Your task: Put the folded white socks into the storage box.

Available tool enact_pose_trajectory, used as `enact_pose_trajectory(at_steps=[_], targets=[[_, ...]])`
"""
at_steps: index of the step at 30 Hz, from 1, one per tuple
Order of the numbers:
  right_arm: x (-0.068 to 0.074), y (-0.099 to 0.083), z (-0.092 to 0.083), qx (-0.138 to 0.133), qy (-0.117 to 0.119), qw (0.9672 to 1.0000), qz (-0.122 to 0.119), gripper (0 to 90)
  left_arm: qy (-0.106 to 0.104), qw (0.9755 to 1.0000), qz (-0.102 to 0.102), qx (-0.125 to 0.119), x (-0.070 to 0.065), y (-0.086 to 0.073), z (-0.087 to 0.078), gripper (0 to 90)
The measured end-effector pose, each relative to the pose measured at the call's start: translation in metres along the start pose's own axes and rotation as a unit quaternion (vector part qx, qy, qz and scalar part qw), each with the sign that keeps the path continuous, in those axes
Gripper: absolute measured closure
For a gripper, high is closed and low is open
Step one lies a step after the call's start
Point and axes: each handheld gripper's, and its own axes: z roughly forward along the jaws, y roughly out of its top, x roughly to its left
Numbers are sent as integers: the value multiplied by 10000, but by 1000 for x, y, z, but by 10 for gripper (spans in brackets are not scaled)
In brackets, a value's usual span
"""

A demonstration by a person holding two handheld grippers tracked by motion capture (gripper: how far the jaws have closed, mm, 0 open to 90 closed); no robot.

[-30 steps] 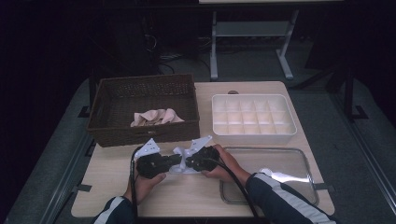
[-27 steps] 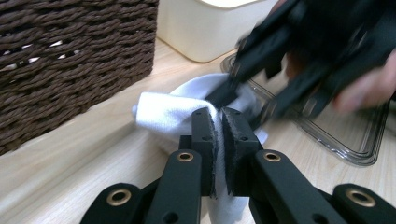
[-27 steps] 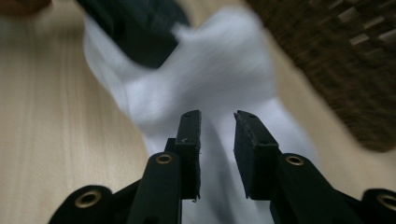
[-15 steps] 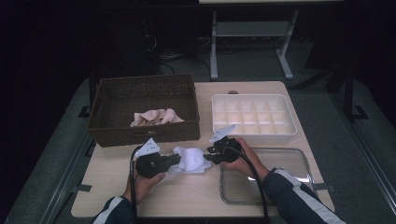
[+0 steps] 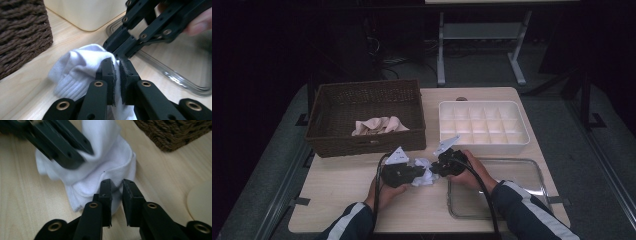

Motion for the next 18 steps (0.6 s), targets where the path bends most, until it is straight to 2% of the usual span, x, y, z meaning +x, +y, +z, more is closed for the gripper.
enact_pose_trajectory(at_steps=[1,2,3,5,6,10,12,14,15,16,17,18], targets=[[0,0,0,0,0,10000,0,759,3,10000,14,22,0,0,2,815],[0,-1,-1,5,-13,10000,0,763,-45,10000,2,-5,0,0,4,747],[0,-1,-1,5,-13,10000,0,763,-99,9999,-14,-22,1,1,5,747],[0,-1,0,37,5,10000,-4,766,-91,9999,1,-56,-1,3,3,570],[0,-1,0,37,5,10000,-4,766,-106,9999,23,-96,-2,4,0,570],[-1,-1,1,48,-35,10000,-61,766,-101,9996,-38,-267,-1,10,-21,398],[-1,-1,2,44,-38,10000,-58,766,33,9989,-70,-470,3,12,-39,383],[0,-1,2,57,-38,10000,-57,770,10,9977,-196,-643,8,12,-53,405],[0,-1,2,71,-37,10000,-54,770,39,9976,-236,-654,9,11,-58,417],[1,-1,3,95,-41,9999,-51,772,-21,9974,-384,-610,14,5,-64,492],[1,-1,3,95,-41,9999,-51,772,-21,9974,-384,-610,14,5,-64,491],[1,-1,3,98,-53,9999,-66,774,97,9976,-418,-546,17,0,-66,507]])
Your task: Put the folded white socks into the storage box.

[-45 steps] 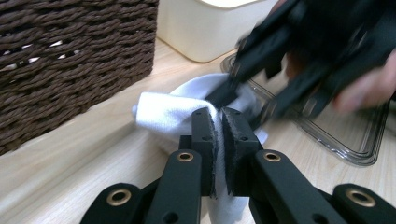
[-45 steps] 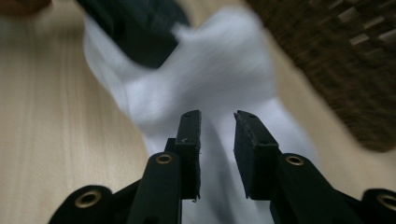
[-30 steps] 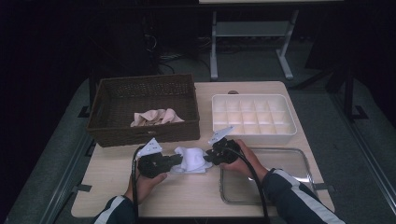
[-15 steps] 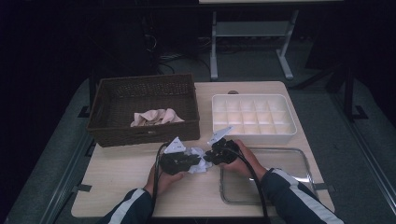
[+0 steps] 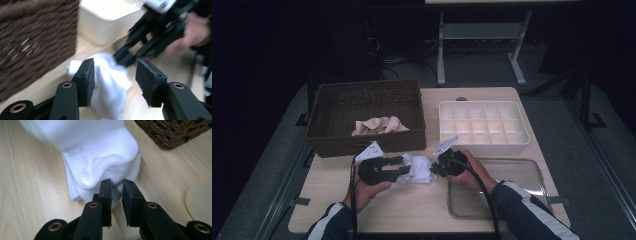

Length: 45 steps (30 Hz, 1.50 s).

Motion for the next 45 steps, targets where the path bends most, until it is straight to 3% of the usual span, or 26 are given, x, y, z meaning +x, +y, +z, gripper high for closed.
enact_pose_trajectory(at_steps=[2,4,7,10,12,16,20,21,24,27,30,34,36,39,42,45], targets=[[-1,0,0,-7,-18,10000,-62,773,55,9997,-204,80,8,-8,-2,517],[0,-1,1,-8,-1,10000,-58,777,394,9986,-277,216,14,-13,-6,471],[1,-1,2,17,-6,10000,-27,778,726,9961,-397,300,24,-18,-14,404],[1,-1,2,34,-8,10000,-22,779,857,9938,-421,575,30,-27,-14,379],[1,-1,2,51,-21,10000,-43,779,741,9929,-578,729,33,-34,-10,372],[1,1,-2,-33,-55,10000,-64,779,882,9881,-423,1190,30,-40,3,357],[1,5,-12,-265,-133,9995,-54,795,992,9872,-352,1197,29,-41,7,351],[0,8,-17,-453,-203,9987,-111,830,1040,9868,-267,1214,28,-41,7,388],[4,13,-22,-636,-248,9977,-51,860,1082,9861,-98,1261,24,-41,8,432],[13,23,-17,-781,-216,9965,-215,882,1008,9866,-37,1283,22,-40,9,533],[23,30,-2,-669,-166,9968,-405,880,773,9885,-217,1278,24,-40,8,665],[28,35,22,-386,-184,9976,-553,867,657,9898,-419,1189,26,-42,7,774],[27,36,30,-315,-151,9982,-488,864,581,9916,-286,1123,26,-41,5,789],[25,37,38,-185,-90,9986,-488,863,564,9947,-254,817,23,-37,1,794],[27,37,39,-188,-23,9988,-449,864,292,9989,-190,311,17,-29,-4,796],[28,37,40,-213,21,9984,-527,865,77,9999,-62,46,13,-21,0,796]])
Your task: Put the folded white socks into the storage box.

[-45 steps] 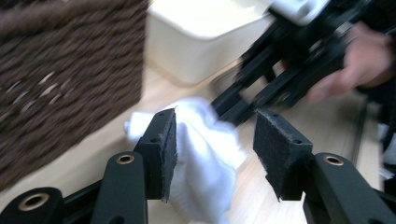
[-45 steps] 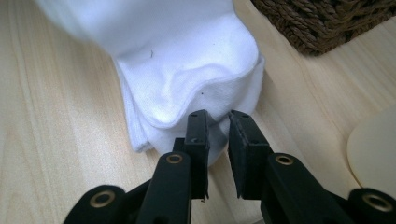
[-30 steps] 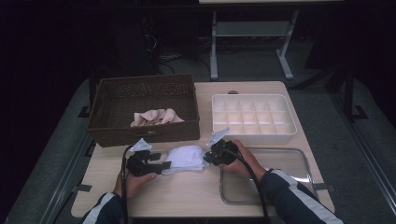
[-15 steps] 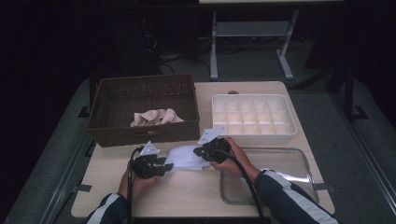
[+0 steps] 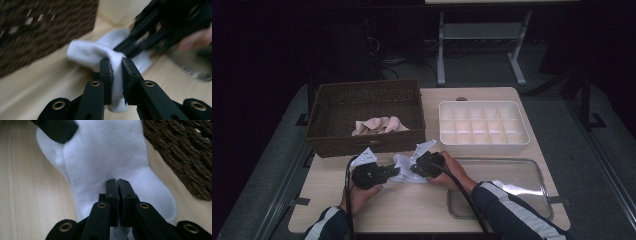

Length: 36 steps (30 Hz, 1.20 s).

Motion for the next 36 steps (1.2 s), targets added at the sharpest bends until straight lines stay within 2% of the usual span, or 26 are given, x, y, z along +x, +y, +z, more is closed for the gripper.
enact_pose_trajectory(at_steps=[3,4,6,7,8,10,11,14,17,18,19,22,24,26,28,33,34,36], targets=[[3,0,2,-91,103,9999,-64,857,-190,9998,92,-50,-2,5,9,795],[3,-1,2,-106,126,9998,-76,849,-194,9997,124,-9,-3,7,12,796],[2,-1,0,-136,196,9997,-4,760,-240,9993,258,84,-5,8,18,796],[-1,-2,-2,-159,185,9996,-115,710,-211,9993,300,113,-6,9,19,798],[-4,-3,-6,-180,213,9996,-104,694,-199,9992,313,142,-6,9,18,798],[-13,-5,-18,-313,266,9991,42,652,-166,9991,360,171,-5,10,16,799],[-15,-7,-27,-383,247,9986,252,618,-141,9990,374,201,-5,9,16,800],[-25,-11,-50,-588,34,9970,499,621,-114,9990,372,240,-4,9,16,801],[-28,-19,-63,-318,-169,9977,582,626,-137,9983,487,292,-6,10,16,801],[-27,-22,-66,-257,-171,9974,644,654,-159,9982,502,293,-7,10,17,801],[-27,-25,-67,-128,-165,9980,595,674,-172,9981,519,300,-8,11,18,801],[-27,-36,-62,149,-170,9978,622,778,-309,9973,610,273,-12,14,23,800],[-26,-40,-54,339,-98,9976,598,810,-384,9963,705,298,-14,16,29,800],[-26,-42,-49,393,-65,9976,558,829,-465,9953,776,333,-18,16,36,800],[-26,-42,-47,379,-28,9974,617,835,-582,9939,868,366,-22,17,44,799],[-27,-44,-44,377,60,9971,656,836,-560,9900,1100,691,-28,15,62,795],[-27,-44,-43,401,60,9972,633,834,-580,9904,1030,718,-29,13,65,792],[-26,-43,-42,388,37,9974,599,808,-574,9900,1052,740,-29,12,70,786]])
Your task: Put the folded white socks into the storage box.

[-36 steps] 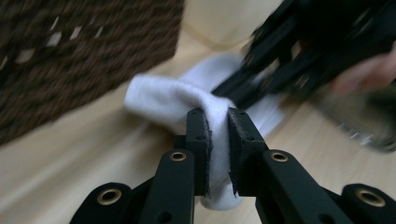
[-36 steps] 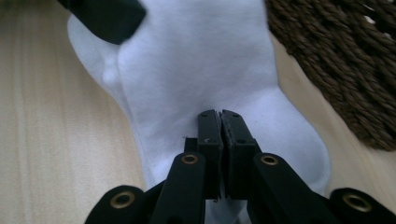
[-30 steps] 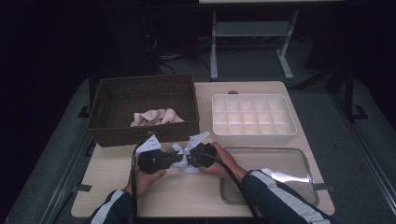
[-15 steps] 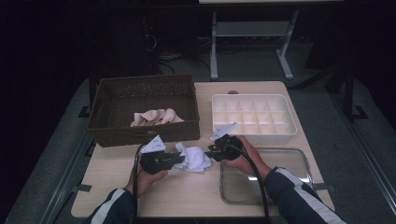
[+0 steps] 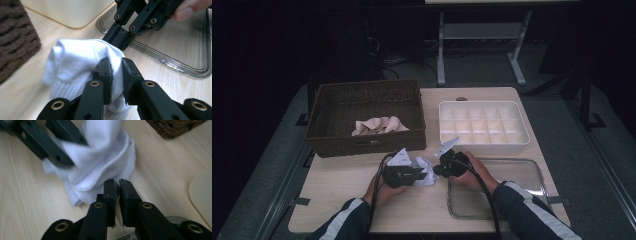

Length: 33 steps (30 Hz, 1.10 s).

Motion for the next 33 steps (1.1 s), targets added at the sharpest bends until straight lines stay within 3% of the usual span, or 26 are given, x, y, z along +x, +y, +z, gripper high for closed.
enact_pose_trajectory(at_steps=[2,5,7,10,14,19,20,21,22,24,26,28,30,33], targets=[[-1,1,-2,-52,-79,10000,-12,779,55,9999,82,49,-1,1,2,782],[-5,4,-12,-385,-189,9990,117,728,125,9998,125,104,-2,1,3,779],[-7,8,-20,-729,-56,9969,278,696,167,9997,142,76,-4,1,5,778],[-5,16,-24,-1111,-47,9934,281,655,188,9997,122,60,-4,0,5,777],[-1,23,-13,-1103,72,9937,197,607,212,9997,108,42,-6,0,5,770],[-4,22,0,-780,6,9964,341,648,131,9999,110,-12,-5,-2,3,738],[-5,20,2,-715,38,9968,348,653,96,9999,60,-25,-5,-3,2,708],[-7,19,2,-653,-15,9974,294,653,53,10000,-9,-29,-5,-3,0,583],[-7,19,2,-653,-15,9974,294,653,26,9999,-81,-59,-5,-3,-1,583],[-6,18,2,-628,-5,9975,338,653,77,9997,-186,-133,-7,-3,-11,476],[-5,17,2,-604,-25,9978,272,665,116,9981,-410,-439,-5,-4,-26,400],[-3,17,2,-608,-43,9978,258,666,220,9943,-726,-745,-2,-5,-37,403],[-1,17,2,-593,-73,9980,193,666,465,9918,-988,-666,4,-6,-36,407],[-2,17,1,-548,-119,9984,62,651,575,9896,-1217,-516,12,-13,-28,418]])
